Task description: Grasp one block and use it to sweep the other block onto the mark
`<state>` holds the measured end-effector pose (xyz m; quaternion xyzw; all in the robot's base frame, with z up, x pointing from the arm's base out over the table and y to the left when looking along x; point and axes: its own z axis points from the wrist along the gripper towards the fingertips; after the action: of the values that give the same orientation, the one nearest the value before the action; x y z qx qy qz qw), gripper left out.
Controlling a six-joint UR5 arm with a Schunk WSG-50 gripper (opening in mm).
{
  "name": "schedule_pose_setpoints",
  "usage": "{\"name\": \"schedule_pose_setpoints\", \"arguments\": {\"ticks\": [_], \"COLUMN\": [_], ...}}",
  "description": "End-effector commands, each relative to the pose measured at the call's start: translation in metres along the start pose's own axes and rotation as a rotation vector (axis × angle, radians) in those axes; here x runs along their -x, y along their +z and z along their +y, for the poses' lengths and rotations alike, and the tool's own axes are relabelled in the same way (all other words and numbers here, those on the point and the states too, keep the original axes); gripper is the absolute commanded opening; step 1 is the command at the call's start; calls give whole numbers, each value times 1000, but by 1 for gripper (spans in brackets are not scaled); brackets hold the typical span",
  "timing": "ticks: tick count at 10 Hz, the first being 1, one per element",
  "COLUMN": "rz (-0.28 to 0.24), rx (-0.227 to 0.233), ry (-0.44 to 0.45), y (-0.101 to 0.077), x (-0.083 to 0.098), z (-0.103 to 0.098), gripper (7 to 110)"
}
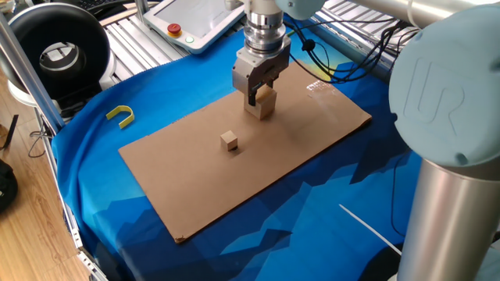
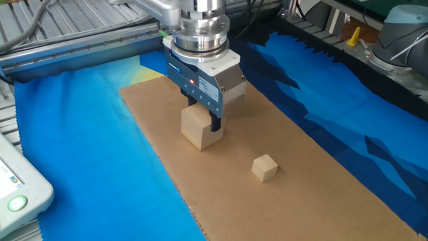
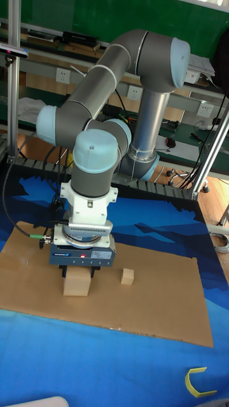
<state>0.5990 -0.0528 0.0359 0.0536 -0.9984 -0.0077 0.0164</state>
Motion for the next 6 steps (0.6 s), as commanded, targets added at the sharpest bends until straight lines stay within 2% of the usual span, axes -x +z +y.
{"name": "schedule_pose_setpoints", "arguments": {"ticks": [1, 3, 4, 6], "rz": [-35, -9, -3, 13], "rx": [11, 42, 44, 25], "ry": [15, 39, 54, 67], "y": [-7, -5, -2, 1], "x": [6, 1, 0, -3], "z": [0, 7, 7, 2], "gripper": [44, 44, 66, 66]}}
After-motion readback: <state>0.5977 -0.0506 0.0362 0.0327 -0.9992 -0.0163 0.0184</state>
